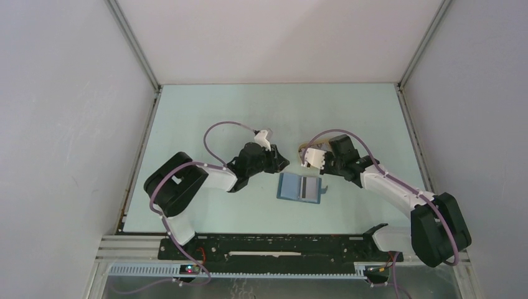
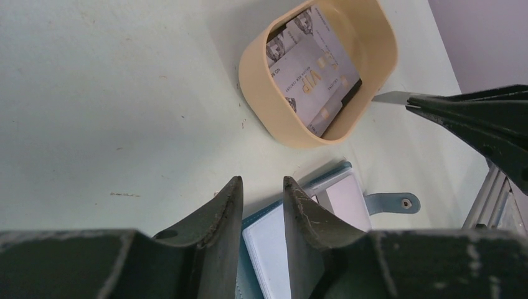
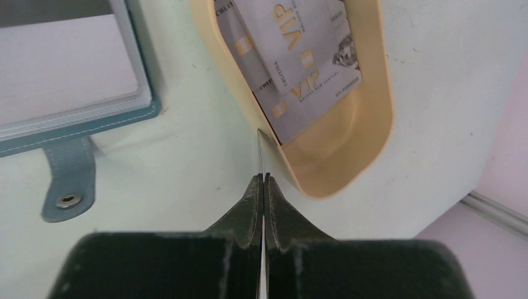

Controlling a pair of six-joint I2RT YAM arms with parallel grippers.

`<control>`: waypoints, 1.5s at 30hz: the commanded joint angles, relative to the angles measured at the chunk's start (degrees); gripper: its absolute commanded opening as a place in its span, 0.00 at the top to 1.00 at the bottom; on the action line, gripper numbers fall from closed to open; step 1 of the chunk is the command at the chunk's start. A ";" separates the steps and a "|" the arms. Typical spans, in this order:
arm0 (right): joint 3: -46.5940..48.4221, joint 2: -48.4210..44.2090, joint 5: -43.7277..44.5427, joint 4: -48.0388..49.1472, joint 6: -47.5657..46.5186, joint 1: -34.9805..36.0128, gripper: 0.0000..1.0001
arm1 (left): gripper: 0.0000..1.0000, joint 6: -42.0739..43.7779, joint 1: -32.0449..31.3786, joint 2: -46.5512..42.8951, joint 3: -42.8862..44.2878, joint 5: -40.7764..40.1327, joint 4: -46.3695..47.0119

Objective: Put the credit cards into the card holder
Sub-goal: Move the storage box to the center of the board.

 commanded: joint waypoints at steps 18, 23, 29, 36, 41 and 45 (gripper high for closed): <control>1.98 2.46 6.86 8.36 5.65 -1.99 1.00 | 0.64 2.42 0.18 -10.14 -4.85 0.28 4.87; 2.40 -3.46 2.25 3.59 8.21 -2.61 1.00 | 0.61 3.15 0.16 -18.30 -8.87 1.70 4.87; 4.42 -15.23 -16.58 -4.64 13.59 -7.35 1.00 | 0.54 5.77 -1.70 -26.89 -13.24 7.26 7.37; 10.48 -19.82 -40.42 -11.16 28.36 -14.14 1.00 | 0.26 12.04 -6.97 -29.14 -15.33 10.34 17.03; 13.05 -18.06 -55.16 -14.15 33.65 -16.71 1.00 | 0.21 11.94 -6.98 -22.14 -14.28 16.81 29.20; 13.12 -17.59 -60.89 -13.02 37.52 -17.49 1.00 | 0.19 10.50 -7.02 -15.62 -12.32 19.91 37.01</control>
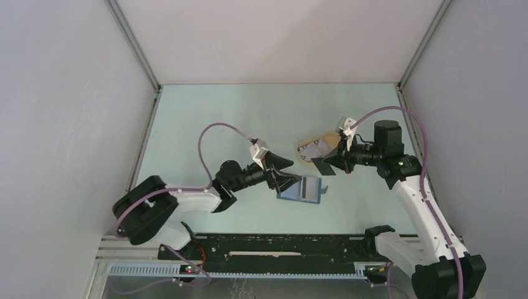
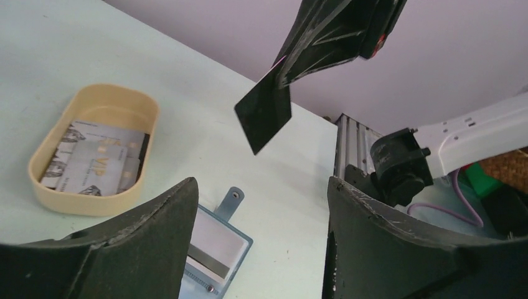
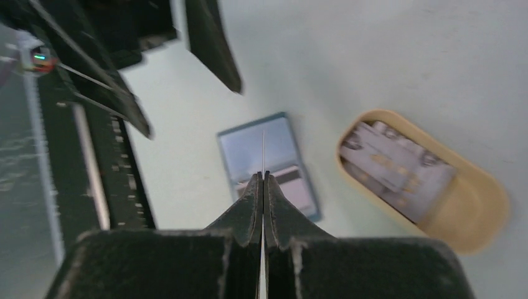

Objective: Put the credit cards into the card holder
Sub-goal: Move the storage box to the center of the board.

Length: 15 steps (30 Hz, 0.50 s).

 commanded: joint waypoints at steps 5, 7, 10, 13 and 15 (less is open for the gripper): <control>2.09 0.75 -15.84 1.96 11.28 -1.85 1.00 | 0.19 -1.29 -0.07 9.85 4.65 7.53 16.43; 2.09 1.25 -17.06 2.87 13.01 -2.27 1.00 | 0.19 -2.02 -0.38 11.40 6.15 8.74 16.64; 2.09 2.19 -18.18 3.54 14.38 -2.35 1.00 | 0.21 -2.08 -1.68 12.90 7.96 9.84 16.77; 2.09 2.63 -18.69 3.87 14.91 -2.40 1.00 | 0.24 -2.80 -2.37 13.89 9.34 10.67 16.76; 2.08 2.72 -18.96 3.94 15.13 -2.55 1.00 | 0.27 -3.50 -2.41 14.39 9.84 10.94 16.80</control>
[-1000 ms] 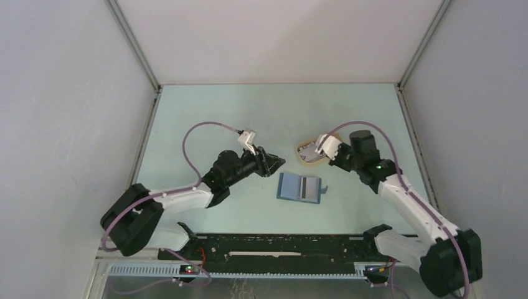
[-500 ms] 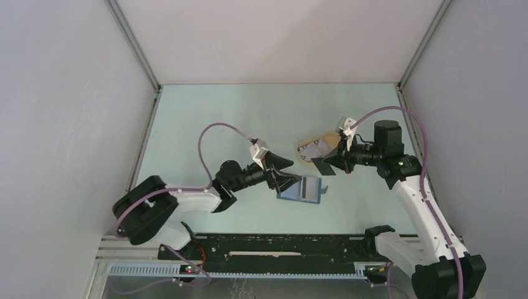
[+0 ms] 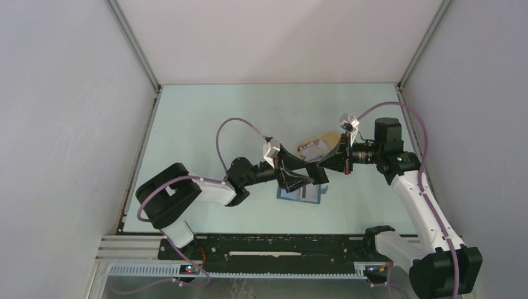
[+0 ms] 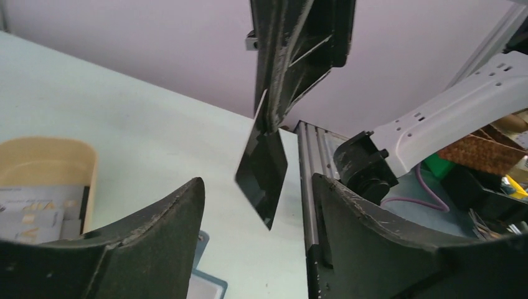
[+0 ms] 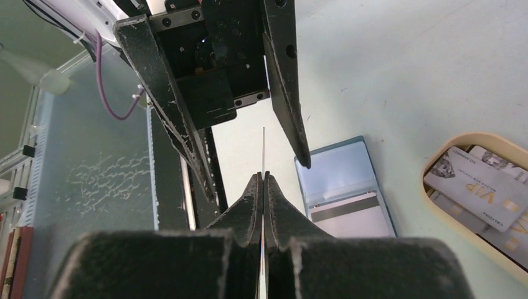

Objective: Put the credit cards into the card holder
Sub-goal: Move the storage box to the center of the board, then insert the credit card into the card holder.

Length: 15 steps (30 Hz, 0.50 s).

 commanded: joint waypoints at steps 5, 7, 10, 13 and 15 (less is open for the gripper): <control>2.00 0.28 -4.37 2.06 2.78 -0.43 1.00 | 0.51 -2.76 -0.62 2.84 4.51 4.11 3.62; 2.00 0.58 -4.74 1.88 2.61 -0.43 1.00 | 0.69 -3.68 -0.64 3.47 5.56 5.44 3.53; 2.00 0.94 -5.52 1.32 1.86 -0.47 1.00 | 0.97 -3.94 -0.58 3.90 6.36 7.15 3.26; 2.00 0.99 -5.62 0.48 0.31 -0.43 1.00 | 1.00 -3.85 -0.03 3.32 5.78 8.49 2.81; 2.54 0.84 -5.23 -1.95 -2.39 -0.39 0.91 | 1.00 -3.52 0.68 2.46 5.30 9.63 0.42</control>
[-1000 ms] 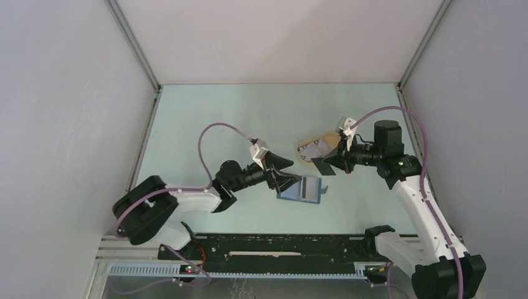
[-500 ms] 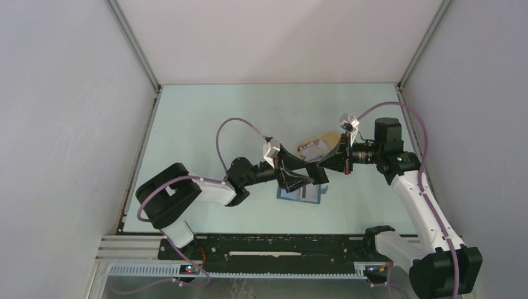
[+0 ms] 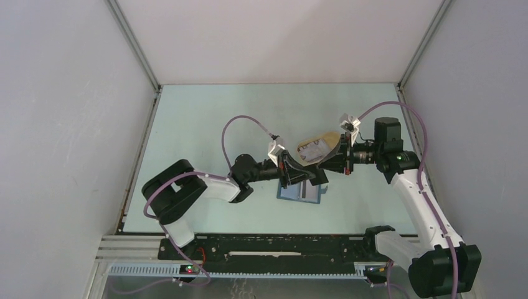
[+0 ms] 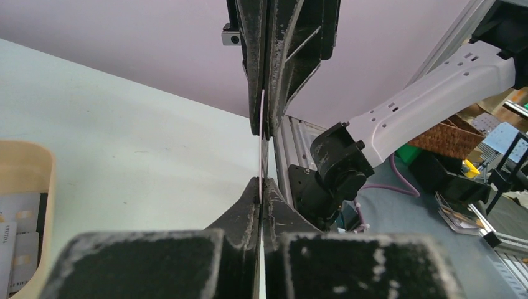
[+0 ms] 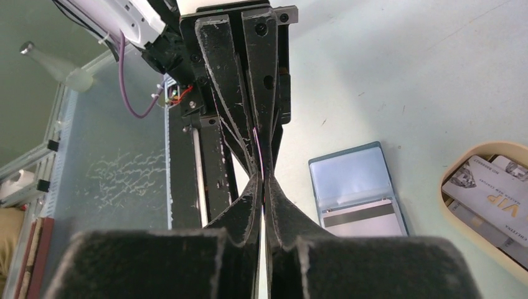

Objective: Put the credit cards into the card holder
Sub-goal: Insert the credit card into the card holder.

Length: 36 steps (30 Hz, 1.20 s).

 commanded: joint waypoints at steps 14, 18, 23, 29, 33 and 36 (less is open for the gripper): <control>8.31 3.18 7.39 -19.26 -22.77 3.33 0.43 | 1.00 22.63 2.86 -13.18 8.28 9.10 -53.11; 8.39 5.33 8.37 -20.93 -25.22 5.63 0.39 | 1.00 27.98 2.88 -13.45 12.15 10.94 -62.93; 8.96 8.37 8.19 -22.73 -26.91 9.37 0.40 | 1.00 29.73 2.90 -13.13 14.63 12.28 -66.84; 9.02 10.78 10.47 -22.32 -26.86 11.91 0.44 | 1.00 30.07 2.88 -12.57 15.64 13.70 -67.73; 9.11 11.50 10.40 -22.45 -27.00 12.83 0.46 | 1.00 30.20 2.86 -12.54 15.65 13.92 -67.74; 9.15 12.11 10.11 -22.83 -27.61 13.45 0.51 | 1.00 30.15 2.91 -12.44 15.86 13.94 -67.82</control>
